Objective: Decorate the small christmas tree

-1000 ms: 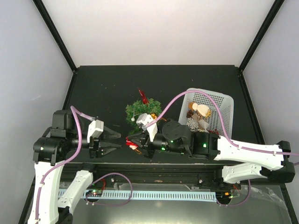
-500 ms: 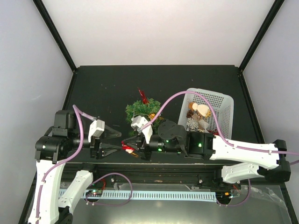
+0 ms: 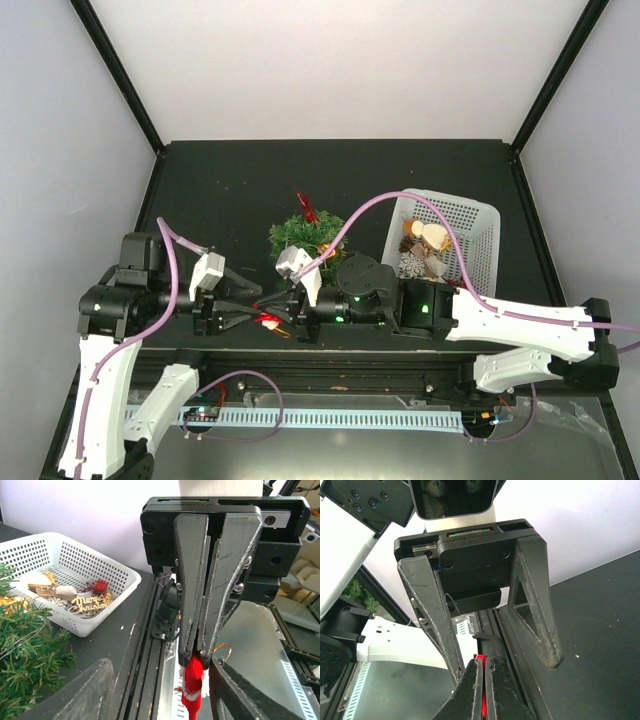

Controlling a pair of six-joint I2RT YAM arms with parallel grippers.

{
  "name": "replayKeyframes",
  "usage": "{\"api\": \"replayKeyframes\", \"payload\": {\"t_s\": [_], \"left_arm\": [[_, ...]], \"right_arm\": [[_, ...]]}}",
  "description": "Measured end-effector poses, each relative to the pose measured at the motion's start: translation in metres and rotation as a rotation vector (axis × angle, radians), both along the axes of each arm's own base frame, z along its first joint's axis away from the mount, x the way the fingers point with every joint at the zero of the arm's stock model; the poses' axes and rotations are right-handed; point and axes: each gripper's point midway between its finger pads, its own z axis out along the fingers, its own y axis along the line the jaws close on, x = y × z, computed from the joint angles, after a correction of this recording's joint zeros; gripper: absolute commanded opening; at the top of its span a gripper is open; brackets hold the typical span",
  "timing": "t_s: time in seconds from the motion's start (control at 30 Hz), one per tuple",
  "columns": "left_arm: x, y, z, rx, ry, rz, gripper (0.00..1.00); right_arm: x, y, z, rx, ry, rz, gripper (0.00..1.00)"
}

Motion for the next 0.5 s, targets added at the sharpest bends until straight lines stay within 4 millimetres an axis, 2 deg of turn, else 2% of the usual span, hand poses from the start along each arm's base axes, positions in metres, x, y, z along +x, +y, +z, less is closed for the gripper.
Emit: {"api": "replayKeyframes", "payload": {"t_s": [0.23,0.5], "left_arm": [[-0.0027,-0.0005,0.0027,-0.015,-0.002,-0.011,0.47],[-0.0063,-0.0005,0.0042,-0.021,-0.013,-0.016,0.51]], "right_arm": [[-0.0005,0.0004,0.0023,0.010,0.004,0.002,0.01],[-0.0032,0.0012,0.0051,0.020,0.013,0.016,0.01]]}}
